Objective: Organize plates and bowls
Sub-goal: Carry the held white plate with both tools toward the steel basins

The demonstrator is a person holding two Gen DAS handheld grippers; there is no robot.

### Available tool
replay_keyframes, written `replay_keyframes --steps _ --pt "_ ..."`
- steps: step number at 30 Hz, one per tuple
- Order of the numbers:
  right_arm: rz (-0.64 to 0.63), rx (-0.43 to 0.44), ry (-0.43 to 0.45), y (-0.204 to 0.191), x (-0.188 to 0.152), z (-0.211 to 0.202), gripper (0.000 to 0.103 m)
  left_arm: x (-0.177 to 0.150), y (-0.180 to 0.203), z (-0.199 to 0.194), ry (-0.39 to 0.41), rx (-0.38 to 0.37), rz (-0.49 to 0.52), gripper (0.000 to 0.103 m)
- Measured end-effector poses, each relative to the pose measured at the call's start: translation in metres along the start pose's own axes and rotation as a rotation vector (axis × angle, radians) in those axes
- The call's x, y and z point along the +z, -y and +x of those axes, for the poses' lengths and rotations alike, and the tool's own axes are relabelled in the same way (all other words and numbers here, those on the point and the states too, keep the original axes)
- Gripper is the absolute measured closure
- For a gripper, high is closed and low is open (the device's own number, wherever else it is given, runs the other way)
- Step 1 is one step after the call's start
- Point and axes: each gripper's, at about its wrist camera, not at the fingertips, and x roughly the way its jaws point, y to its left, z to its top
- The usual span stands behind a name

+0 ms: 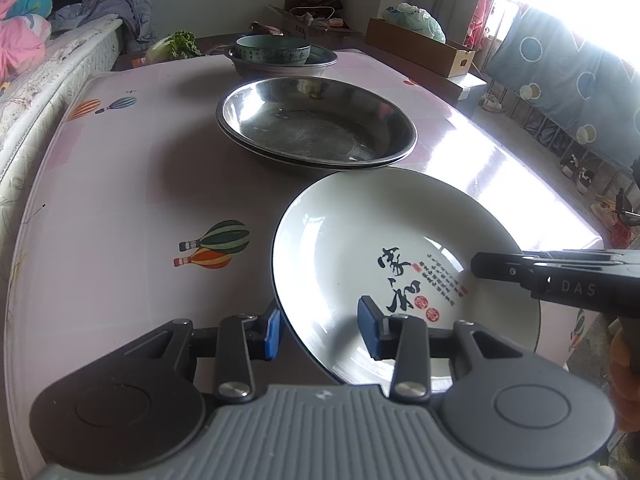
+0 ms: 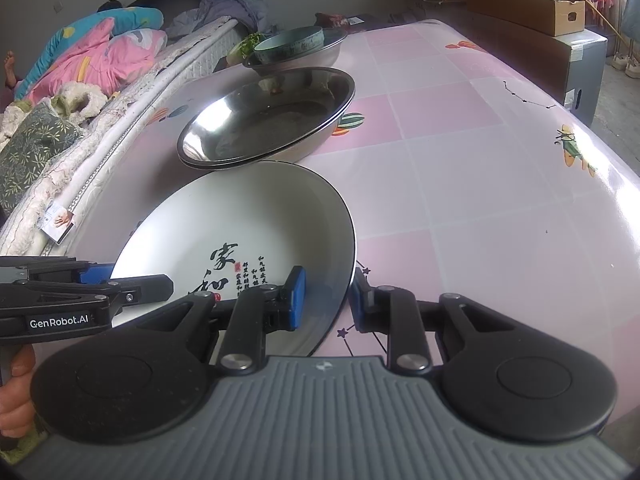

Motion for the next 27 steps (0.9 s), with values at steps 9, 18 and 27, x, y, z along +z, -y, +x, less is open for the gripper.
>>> replay_keyframes --steps 9,18,27 --pt "0.004 0.013 -0.003 0.002 0.001 0.000 0.081 0.005 -0.031 0.003 -0.011 -0.138 -0.074 0.072" --pt "0.006 0.014 -0.002 0.003 0.001 -0.001 0.080 0.018 -0.052 0.012 -0.076 -0.218 -0.152 0.072" --pt "0.009 0.019 -0.001 0.002 0.000 -0.001 0.080 0.023 -0.054 0.014 -0.105 -0.200 -0.136 0.071"
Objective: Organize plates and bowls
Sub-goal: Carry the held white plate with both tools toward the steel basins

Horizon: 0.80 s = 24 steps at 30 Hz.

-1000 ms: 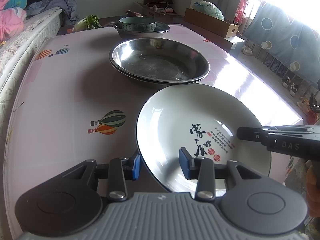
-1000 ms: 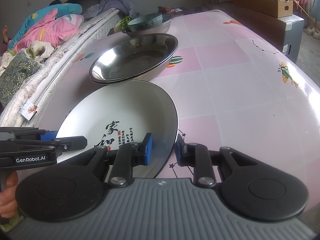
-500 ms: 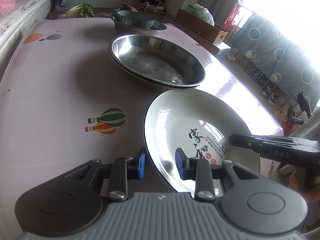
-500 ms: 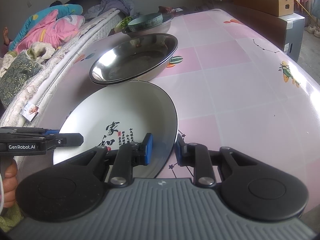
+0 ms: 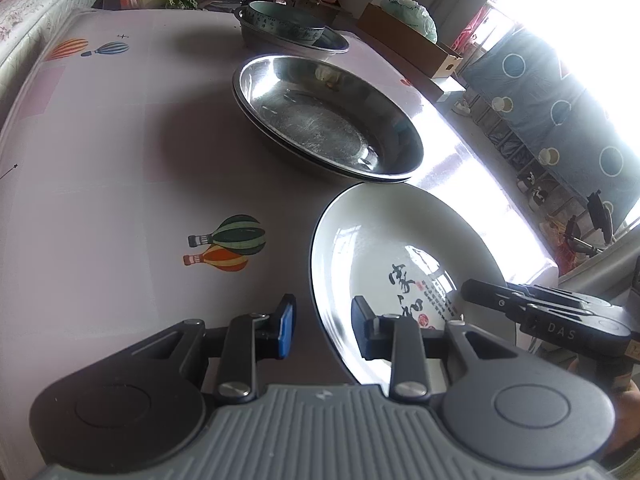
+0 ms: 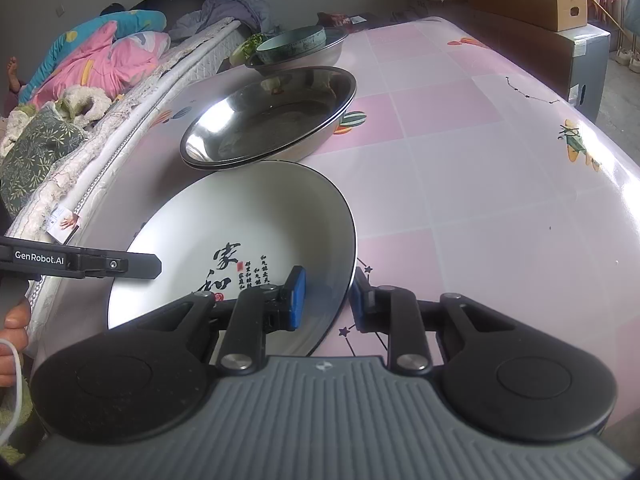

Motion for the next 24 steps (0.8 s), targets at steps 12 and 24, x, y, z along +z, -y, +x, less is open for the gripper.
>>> replay_keyframes --steps 12,24 --pt "0.007 0.003 0.004 0.000 -0.001 0.000 0.080 0.002 0.012 0.002 0.000 0.016 0.015 0.038" --pt "0.017 0.009 0.007 0.001 -0.003 -0.001 0.080 0.000 -0.003 -0.003 0.053 -0.003 -0.053 0.012"
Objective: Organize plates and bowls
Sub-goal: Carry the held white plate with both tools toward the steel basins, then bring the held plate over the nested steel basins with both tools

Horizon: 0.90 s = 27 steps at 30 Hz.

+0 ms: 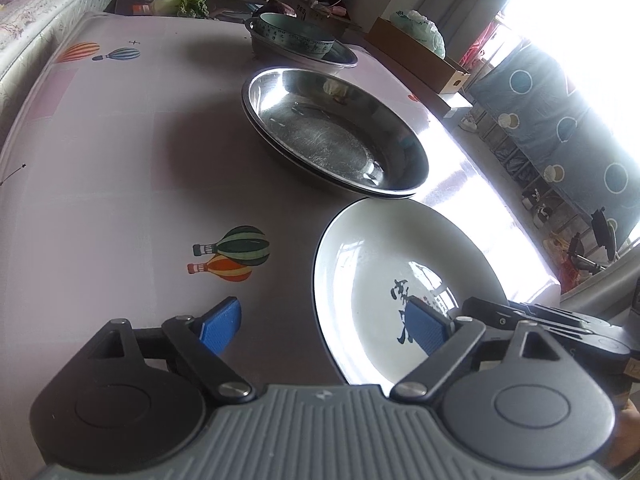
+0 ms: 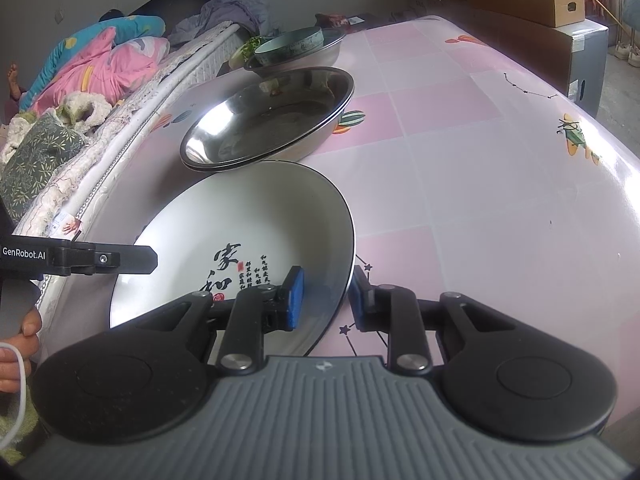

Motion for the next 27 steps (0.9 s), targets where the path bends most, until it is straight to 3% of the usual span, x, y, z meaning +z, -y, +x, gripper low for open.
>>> replay_keyframes --steps 9,16,27 --pt "0.000 -0.001 -0.001 0.000 0.000 0.000 0.080 0.000 -0.011 -0.001 0.012 -0.067 -0.050 0.000" --pt "0.002 -0.001 -0.001 0.000 0.000 0.000 0.080 -0.001 -0.013 -0.001 0.017 -0.074 -0.040 0.000" --pt "0.003 -0.001 -0.001 0.001 -0.001 0.001 0.079 -0.001 -0.032 -0.004 0.042 -0.164 -0.139 0.000"
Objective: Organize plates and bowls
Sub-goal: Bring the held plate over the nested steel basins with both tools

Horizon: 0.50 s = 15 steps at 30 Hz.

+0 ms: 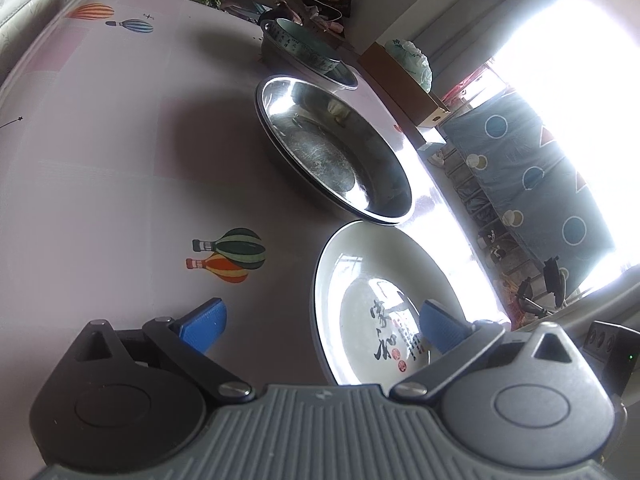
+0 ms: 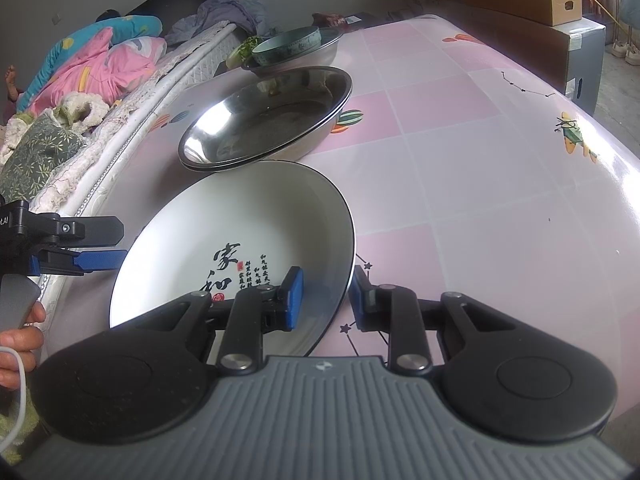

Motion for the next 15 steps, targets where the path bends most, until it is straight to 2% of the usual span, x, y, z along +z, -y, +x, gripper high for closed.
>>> replay_keyframes --steps 4,12,14,15 --pt "0.001 0.000 0.005 0.000 -0.001 0.000 0.079 -0.001 0.001 0.000 0.004 0.002 0.015 0.000" --pt "-0.022 0.017 0.004 0.005 0.002 0.003 0.079 -0.013 0.023 0.006 0.019 0.106 0.158 0.001" --pt "-0.051 0.017 0.000 0.003 0.003 0.002 0.079 -0.018 0.030 0.006 0.031 0.157 0.203 0.005" --pt "-0.061 0.017 -0.001 0.002 0.003 0.002 0.079 -0.021 0.034 0.007 0.036 0.182 0.229 0.011"
